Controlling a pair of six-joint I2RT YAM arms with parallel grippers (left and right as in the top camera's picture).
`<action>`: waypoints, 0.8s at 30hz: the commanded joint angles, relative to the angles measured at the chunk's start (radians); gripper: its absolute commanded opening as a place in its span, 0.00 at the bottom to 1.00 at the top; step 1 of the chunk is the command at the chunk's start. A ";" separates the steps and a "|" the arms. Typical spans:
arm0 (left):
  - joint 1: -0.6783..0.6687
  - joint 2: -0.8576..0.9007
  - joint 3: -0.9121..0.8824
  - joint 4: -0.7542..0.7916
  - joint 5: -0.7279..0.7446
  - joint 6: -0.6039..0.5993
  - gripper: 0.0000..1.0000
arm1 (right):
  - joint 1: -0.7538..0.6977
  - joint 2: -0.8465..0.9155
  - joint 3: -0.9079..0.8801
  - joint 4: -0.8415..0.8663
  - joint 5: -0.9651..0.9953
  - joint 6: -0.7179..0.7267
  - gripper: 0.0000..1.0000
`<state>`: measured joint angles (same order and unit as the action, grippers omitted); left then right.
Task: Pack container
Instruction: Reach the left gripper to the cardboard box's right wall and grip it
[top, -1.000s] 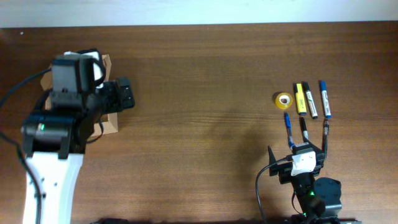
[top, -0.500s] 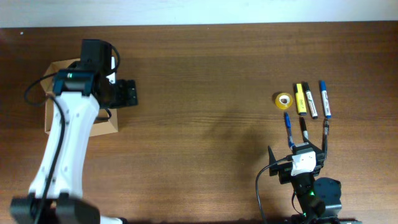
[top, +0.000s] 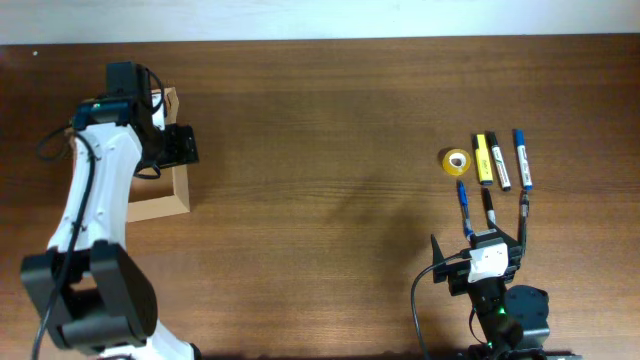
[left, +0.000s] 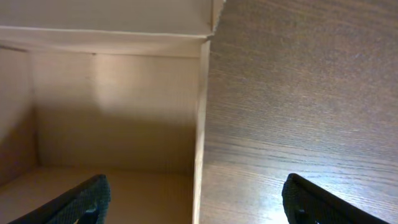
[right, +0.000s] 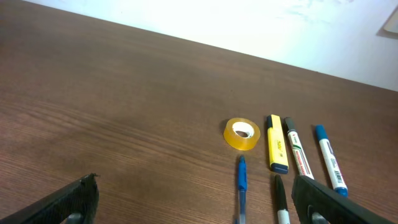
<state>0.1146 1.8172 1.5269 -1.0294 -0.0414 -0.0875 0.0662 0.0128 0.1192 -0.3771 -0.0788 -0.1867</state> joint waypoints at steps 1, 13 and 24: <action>0.002 0.070 0.013 0.007 0.032 0.030 0.89 | -0.002 -0.010 -0.007 0.000 0.002 0.000 0.99; 0.002 0.181 0.013 0.044 0.043 0.029 0.54 | -0.002 -0.010 -0.007 0.000 0.002 0.000 0.99; 0.002 0.185 0.013 0.038 0.066 -0.029 0.02 | -0.002 -0.010 -0.007 0.000 0.002 0.000 0.99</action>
<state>0.1143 1.9808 1.5280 -0.9859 -0.0044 -0.0875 0.0662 0.0128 0.1192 -0.3767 -0.0788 -0.1875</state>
